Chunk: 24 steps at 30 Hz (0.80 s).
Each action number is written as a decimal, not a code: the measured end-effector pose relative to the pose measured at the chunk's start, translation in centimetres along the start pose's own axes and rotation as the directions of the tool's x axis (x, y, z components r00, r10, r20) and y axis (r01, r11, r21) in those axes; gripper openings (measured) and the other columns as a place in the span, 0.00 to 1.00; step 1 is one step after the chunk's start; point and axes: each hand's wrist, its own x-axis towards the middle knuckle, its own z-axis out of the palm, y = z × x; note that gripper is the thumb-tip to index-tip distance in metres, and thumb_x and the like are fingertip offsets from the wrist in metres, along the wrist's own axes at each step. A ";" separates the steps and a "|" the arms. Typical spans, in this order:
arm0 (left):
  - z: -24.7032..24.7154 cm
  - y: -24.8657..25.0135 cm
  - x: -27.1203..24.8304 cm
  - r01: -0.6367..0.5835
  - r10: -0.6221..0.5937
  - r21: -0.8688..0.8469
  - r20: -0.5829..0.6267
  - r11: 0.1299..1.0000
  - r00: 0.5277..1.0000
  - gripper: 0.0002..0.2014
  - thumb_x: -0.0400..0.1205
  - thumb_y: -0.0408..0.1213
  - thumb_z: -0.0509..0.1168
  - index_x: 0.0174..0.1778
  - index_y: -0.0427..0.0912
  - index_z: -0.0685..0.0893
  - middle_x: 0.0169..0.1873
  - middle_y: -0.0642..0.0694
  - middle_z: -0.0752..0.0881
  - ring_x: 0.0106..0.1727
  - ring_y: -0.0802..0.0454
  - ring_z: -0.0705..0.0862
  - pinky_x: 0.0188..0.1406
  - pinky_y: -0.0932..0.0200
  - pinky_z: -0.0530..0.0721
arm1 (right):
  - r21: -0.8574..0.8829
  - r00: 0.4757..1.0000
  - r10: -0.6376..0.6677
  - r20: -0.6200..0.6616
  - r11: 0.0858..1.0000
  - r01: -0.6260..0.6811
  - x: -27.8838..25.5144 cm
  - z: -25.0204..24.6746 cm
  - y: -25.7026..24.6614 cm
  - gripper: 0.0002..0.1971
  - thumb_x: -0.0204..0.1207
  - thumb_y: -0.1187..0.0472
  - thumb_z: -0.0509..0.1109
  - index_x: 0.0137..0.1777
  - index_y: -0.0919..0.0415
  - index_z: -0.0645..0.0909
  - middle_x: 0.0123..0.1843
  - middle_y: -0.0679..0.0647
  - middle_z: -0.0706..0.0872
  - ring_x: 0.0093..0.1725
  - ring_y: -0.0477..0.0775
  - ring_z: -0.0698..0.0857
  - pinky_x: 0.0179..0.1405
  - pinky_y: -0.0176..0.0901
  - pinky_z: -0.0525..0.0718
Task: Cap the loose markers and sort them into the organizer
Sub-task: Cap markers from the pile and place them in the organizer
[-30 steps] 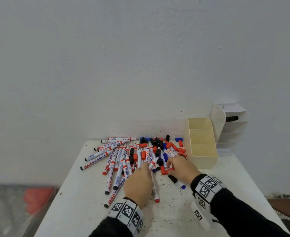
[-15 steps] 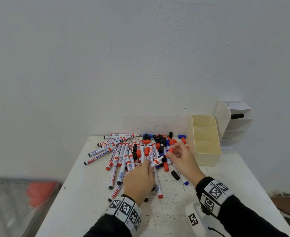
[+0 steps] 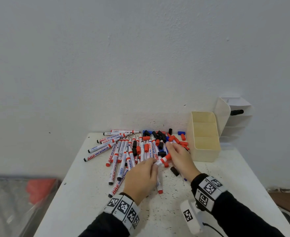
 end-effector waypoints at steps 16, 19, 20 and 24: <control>-0.9 1.5 1.9 0.149 0.042 -0.588 0.298 0.795 0.954 0.13 0.86 0.47 0.51 0.42 0.50 0.78 0.27 0.54 0.75 0.20 0.65 0.71 0.24 0.69 0.71 | -0.095 0.992 -0.129 0.004 0.987 0.129 0.7 -0.9 -2.1 0.22 0.83 0.58 0.57 0.25 0.58 0.66 0.23 0.51 0.65 0.24 0.47 0.64 0.26 0.39 0.64; -0.3 1.5 3.1 0.057 0.058 -0.441 0.245 0.896 0.968 0.20 0.84 0.58 0.49 0.58 0.51 0.79 0.44 0.52 0.84 0.44 0.58 0.81 0.48 0.56 0.80 | -0.185 0.969 -0.244 -0.032 0.955 0.234 0.5 -2.8 -4.2 0.17 0.80 0.54 0.64 0.31 0.59 0.74 0.25 0.50 0.73 0.23 0.43 0.69 0.24 0.28 0.69; 0.1 1.4 3.4 0.053 0.021 -0.288 0.248 0.956 0.969 0.25 0.82 0.61 0.47 0.67 0.50 0.75 0.56 0.50 0.82 0.57 0.53 0.80 0.59 0.51 0.78 | -0.200 0.960 -0.273 -0.064 0.946 0.256 0.6 -3.6 -5.0 0.14 0.79 0.53 0.65 0.35 0.60 0.76 0.28 0.51 0.78 0.23 0.41 0.71 0.23 0.26 0.71; 0.9 1.4 3.1 0.181 -0.216 0.166 0.232 0.970 0.948 0.20 0.83 0.52 0.53 0.64 0.44 0.73 0.54 0.47 0.80 0.53 0.48 0.82 0.50 0.53 0.83 | -0.302 0.848 -0.407 -0.341 0.901 0.311 1.2 -7.9 -7.6 0.07 0.80 0.57 0.65 0.43 0.59 0.76 0.32 0.46 0.80 0.26 0.38 0.76 0.24 0.20 0.72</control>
